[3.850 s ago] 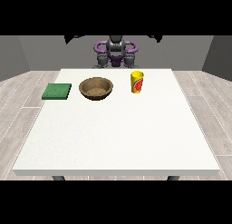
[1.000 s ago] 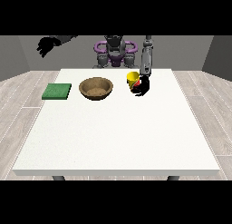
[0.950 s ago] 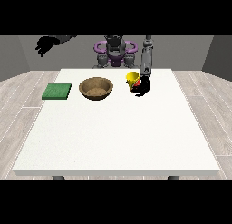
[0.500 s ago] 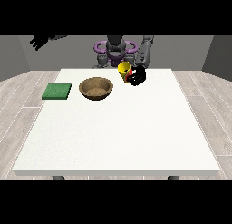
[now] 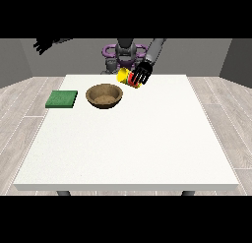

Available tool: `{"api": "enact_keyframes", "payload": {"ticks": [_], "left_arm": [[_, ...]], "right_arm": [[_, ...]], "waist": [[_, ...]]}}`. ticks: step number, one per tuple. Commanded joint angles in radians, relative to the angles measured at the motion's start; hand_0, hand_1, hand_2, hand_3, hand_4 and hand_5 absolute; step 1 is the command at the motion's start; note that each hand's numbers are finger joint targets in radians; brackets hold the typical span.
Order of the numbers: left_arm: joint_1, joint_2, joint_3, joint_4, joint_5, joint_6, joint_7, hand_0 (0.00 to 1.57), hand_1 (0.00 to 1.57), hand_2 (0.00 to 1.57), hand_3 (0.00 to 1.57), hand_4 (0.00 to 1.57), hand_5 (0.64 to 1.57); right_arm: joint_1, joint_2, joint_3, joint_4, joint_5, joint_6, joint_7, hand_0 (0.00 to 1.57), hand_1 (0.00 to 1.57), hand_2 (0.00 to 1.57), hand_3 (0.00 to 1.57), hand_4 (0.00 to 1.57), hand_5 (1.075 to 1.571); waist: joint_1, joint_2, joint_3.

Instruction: Pick the cup and pour the ball into the bowl, then pick the bowl and place it on the pad

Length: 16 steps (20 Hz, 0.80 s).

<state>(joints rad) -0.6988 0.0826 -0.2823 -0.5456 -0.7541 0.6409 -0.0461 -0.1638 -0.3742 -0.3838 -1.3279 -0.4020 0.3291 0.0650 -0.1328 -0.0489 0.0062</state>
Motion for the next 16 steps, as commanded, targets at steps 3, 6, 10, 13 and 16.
{"api": "enact_keyframes", "payload": {"ticks": [3, 6, 10, 13, 16], "left_arm": [[-0.146, -0.072, -0.116, 0.078, -0.215, -0.052, 0.314, 1.36, 1.36, 1.57, 1.57, 1.47, 1.531], [-0.211, -0.081, -0.185, 0.044, -0.263, -0.130, 0.422, 1.36, 1.36, 1.57, 1.57, 1.47, 1.529], [-0.232, -0.082, -0.281, 0.036, -0.346, -0.217, 0.550, 1.35, 1.35, 1.57, 1.57, 1.36, 1.563], [-0.272, -0.082, -0.363, 0.078, -0.454, -0.288, 0.597, 1.49, 1.49, 1.57, 1.57, 1.19, 1.561], [-0.347, -0.082, -0.399, 0.106, -0.533, -0.339, 0.666, 1.40, 1.40, 1.57, 1.57, 1.04, 1.571]], "right_arm": [[0.033, -0.026, -0.035, 0.096, -0.019, 0.082, -0.068, 0.00, 0.00, 0.00, 0.00, 0.69, 1.560], [-0.022, -0.041, -0.029, 0.149, -0.011, 0.083, -0.061, 0.00, 0.00, 0.00, 0.00, 0.69, 1.558], [-0.032, 0.003, 0.003, 0.160, 0.024, 0.039, -0.063, 0.00, 0.00, 0.00, 0.13, 0.69, 1.554], [-0.031, -0.019, -0.001, 0.182, 0.024, 0.062, -0.064, 0.00, 0.00, 0.00, 0.25, 0.70, 1.555], [-0.056, 0.003, 0.012, 0.168, 0.025, 0.060, -0.087, 0.00, 0.00, 0.00, 0.26, 0.69, 1.554]], "waist": [[0.000, -0.022, -0.0043], [0.006, -0.011, -0.0048], [0.000, -0.057, -0.0051], [0.009, -0.077, -0.0045], [-0.027, -0.023, -0.0050]]}}
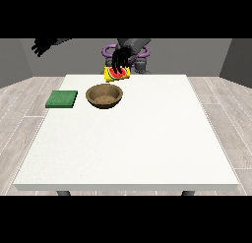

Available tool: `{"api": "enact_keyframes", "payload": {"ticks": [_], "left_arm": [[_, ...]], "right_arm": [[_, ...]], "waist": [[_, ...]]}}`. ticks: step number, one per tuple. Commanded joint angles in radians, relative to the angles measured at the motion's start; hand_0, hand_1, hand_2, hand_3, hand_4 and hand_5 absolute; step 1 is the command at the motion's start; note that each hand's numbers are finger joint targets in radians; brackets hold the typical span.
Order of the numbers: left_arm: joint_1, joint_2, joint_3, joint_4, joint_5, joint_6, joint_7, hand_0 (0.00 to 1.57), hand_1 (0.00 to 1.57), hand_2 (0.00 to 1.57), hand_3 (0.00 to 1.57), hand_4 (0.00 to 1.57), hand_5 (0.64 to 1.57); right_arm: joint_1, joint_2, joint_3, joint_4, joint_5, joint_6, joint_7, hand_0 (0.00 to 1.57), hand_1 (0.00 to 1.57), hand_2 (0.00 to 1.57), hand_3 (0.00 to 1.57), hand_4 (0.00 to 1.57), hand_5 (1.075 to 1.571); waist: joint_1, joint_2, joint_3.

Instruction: Pick the cup and pour the ball into the bowl, then pick the bowl and place it on the pad

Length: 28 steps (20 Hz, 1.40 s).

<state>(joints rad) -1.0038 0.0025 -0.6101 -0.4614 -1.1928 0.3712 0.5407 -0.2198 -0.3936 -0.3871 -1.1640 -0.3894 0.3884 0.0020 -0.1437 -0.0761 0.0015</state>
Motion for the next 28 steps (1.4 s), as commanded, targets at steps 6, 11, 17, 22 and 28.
{"api": "enact_keyframes", "payload": {"ticks": [6, 11, 17, 22, 28], "left_arm": [[-0.012, -0.002, -0.209, -0.205, -0.070, -0.344, 0.136, 0.25, 0.25, 1.23, 1.56, 1.08, 1.570], [0.036, -0.002, -0.185, -0.225, -0.111, -0.368, 0.079, 0.00, 0.00, 1.06, 1.54, 1.11, 1.571], [0.083, 0.093, 0.063, -0.354, 0.084, -0.131, -0.019, 0.80, 0.80, 1.57, 1.56, 1.17, 1.561], [0.108, 0.128, 0.347, -0.511, 0.411, -0.046, -0.170, 0.64, 0.64, 0.94, 0.67, 1.28, 1.545], [0.106, 0.107, 0.661, -0.656, 0.849, -0.153, -0.277, 0.00, 0.00, 0.00, 0.00, 1.09, 1.571]], "right_arm": [[-0.072, 0.043, 0.035, 0.091, 0.045, -0.023, -0.058, 0.00, 0.00, 0.00, 0.32, 0.69, 1.553], [-0.078, 0.064, 0.061, 0.009, 0.043, -0.081, 0.022, 0.00, 0.00, 0.00, 0.05, 0.71, 1.548], [-0.029, 0.037, 0.002, 0.041, 0.030, -0.100, 0.000, 0.00, 0.00, 0.00, 0.14, 0.73, 1.546], [-0.031, 0.055, 0.000, 0.037, 0.065, -0.175, -0.012, 0.00, 0.00, 0.00, 0.13, 0.78, 1.559], [-0.029, 0.074, -0.003, 0.052, 0.081, -0.217, -0.022, 0.00, 0.00, 0.00, 0.00, 0.78, 1.555]], "waist": [[-0.041, 0.016, -0.0004], [-0.010, -0.014, -0.0016], [0.111, -0.033, -0.0044], [0.212, -0.020, -0.0131], [0.286, 0.027, -0.0136]]}}
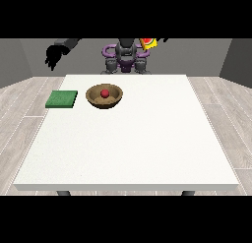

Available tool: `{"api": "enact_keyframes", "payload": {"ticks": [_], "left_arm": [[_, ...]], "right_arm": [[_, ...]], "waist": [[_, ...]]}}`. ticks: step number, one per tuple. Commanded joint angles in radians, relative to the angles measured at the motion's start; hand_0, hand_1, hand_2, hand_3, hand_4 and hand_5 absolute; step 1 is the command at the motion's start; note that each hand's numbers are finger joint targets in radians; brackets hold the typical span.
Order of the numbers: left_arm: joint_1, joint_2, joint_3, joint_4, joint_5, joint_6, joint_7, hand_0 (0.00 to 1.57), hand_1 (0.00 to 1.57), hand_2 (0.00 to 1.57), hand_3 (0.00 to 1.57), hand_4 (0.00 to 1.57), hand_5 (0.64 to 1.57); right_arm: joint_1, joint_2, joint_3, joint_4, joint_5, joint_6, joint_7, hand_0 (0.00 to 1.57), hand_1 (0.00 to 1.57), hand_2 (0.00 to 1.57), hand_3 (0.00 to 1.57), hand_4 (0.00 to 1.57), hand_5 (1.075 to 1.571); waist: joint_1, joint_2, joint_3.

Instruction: Pick the cup and pour the ball into the bowl, then pick the bowl and place it on the pad

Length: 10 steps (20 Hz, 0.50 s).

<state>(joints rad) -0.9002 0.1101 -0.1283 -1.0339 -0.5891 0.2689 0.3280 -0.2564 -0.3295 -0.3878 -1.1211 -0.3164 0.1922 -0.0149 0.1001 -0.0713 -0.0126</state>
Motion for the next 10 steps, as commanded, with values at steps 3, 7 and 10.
{"api": "enact_keyframes", "payload": {"ticks": [3, 7, 10], "left_arm": [[0.028, 0.053, 0.284, -0.122, 0.427, -0.196, -0.148, 0.00, 0.00, 0.00, 0.00, 1.05, 1.567], [-0.004, 0.168, 0.398, -0.110, 0.586, -0.389, -0.168, 0.00, 0.00, 0.00, 0.00, 1.05, 1.563], [0.052, 0.236, 0.453, -0.093, 0.659, -0.485, -0.160, 0.00, 0.00, 0.00, 0.00, 1.06, 1.558]], "right_arm": [[0.034, 0.076, 0.008, 0.014, 0.018, -0.067, -0.027, 0.00, 0.00, 0.00, 0.00, 0.78, 1.560], [0.032, 0.133, 0.002, 0.034, 0.036, -0.112, -0.139, 0.00, 0.00, 0.00, 0.00, 0.73, 1.566], [0.044, 0.192, 0.028, 0.044, 0.053, -0.157, -0.144, 0.00, 0.00, 0.00, 0.00, 0.74, 1.565]], "waist": [[0.084, 0.042, 0.0054], [0.109, 0.139, 0.0113], [0.120, 0.119, 0.0119]]}}
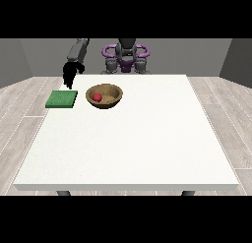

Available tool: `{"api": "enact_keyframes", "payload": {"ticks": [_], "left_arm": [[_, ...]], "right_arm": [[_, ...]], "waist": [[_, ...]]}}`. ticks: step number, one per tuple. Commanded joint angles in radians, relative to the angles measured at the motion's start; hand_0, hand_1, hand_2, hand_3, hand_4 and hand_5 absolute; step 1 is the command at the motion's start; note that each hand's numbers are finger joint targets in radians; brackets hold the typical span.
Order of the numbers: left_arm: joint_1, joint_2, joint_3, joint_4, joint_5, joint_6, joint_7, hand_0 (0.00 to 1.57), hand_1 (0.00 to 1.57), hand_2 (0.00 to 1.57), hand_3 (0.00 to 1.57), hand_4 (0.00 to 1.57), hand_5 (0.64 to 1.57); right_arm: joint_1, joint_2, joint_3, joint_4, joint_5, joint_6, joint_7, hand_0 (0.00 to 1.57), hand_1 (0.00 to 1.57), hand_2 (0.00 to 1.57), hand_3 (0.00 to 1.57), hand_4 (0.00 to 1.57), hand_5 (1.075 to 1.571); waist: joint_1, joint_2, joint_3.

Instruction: Pick the cup and pour the ball into the bowl, then pick the bowl and place it on the pad

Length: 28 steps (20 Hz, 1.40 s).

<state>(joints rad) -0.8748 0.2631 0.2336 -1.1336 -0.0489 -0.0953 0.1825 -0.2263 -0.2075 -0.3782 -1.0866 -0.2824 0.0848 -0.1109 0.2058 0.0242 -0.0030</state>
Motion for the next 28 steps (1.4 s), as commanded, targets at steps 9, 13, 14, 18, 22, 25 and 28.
{"api": "enact_keyframes", "payload": {"ticks": [9, 13, 14, 18, 22, 25, 28], "left_arm": [[0.077, 0.198, 0.141, -0.056, 0.199, -0.197, 0.025, 0.00, 0.00, 0.00, 0.00, 1.00, 1.544], [0.057, 0.256, 0.192, -0.060, 0.273, -0.255, 0.004, 0.00, 0.00, 0.00, 0.00, 1.01, 1.536], [0.072, 0.243, 0.173, -0.068, 0.270, -0.238, 0.046, 0.00, 0.00, 0.00, 0.00, 1.01, 1.535], [0.124, 0.261, 0.185, -0.127, 0.288, -0.235, 0.042, 0.00, 0.00, 0.00, 0.00, 1.02, 1.533], [0.151, 0.304, 0.207, -0.145, 0.319, -0.271, 0.039, 0.00, 0.00, 0.00, 0.00, 1.01, 1.539], [0.139, 0.331, 0.233, -0.125, 0.340, -0.278, 0.029, 0.00, 0.00, 0.00, 0.00, 1.02, 1.536], [0.122, 0.300, 0.206, -0.144, 0.322, -0.233, 0.029, 0.00, 0.00, 0.00, 0.00, 1.02, 1.536]], "right_arm": [[-0.144, 0.033, 0.016, 0.252, 0.022, -0.015, -0.161, 0.00, 0.00, 0.00, 0.00, 0.60, 1.557], [-0.170, 0.059, 0.009, 0.335, 0.019, 0.013, -0.296, 0.00, 0.00, 0.00, 0.00, 0.54, 1.554], [-0.207, 0.047, 0.024, 0.363, 0.031, -0.016, -0.224, 0.00, 0.00, 0.00, 0.00, 0.55, 1.558], [-0.218, 0.043, 0.018, 0.453, 0.037, -0.006, -0.310, 0.00, 0.00, 0.00, 0.00, 0.51, 1.552], [-0.238, -0.021, -0.010, 0.507, 0.014, 0.065, -0.349, 0.00, 0.00, 0.00, 0.00, 0.47, 1.548], [-0.265, 0.043, 0.019, 0.504, 0.040, -0.024, -0.351, 0.00, 0.00, 0.00, 0.00, 0.45, 1.547], [-0.331, 0.069, 0.030, 0.511, 0.039, -0.043, -0.350, 0.00, 0.00, 0.00, 0.00, 0.44, 1.547]], "waist": [[-0.022, 0.080, 0.0035], [-0.013, 0.169, 0.0040], [-0.026, 0.133, 0.0038], [-0.028, 0.135, 0.0037], [-0.022, 0.173, 0.0038], [-0.022, 0.172, 0.0033], [-0.035, 0.195, 0.0034]]}}
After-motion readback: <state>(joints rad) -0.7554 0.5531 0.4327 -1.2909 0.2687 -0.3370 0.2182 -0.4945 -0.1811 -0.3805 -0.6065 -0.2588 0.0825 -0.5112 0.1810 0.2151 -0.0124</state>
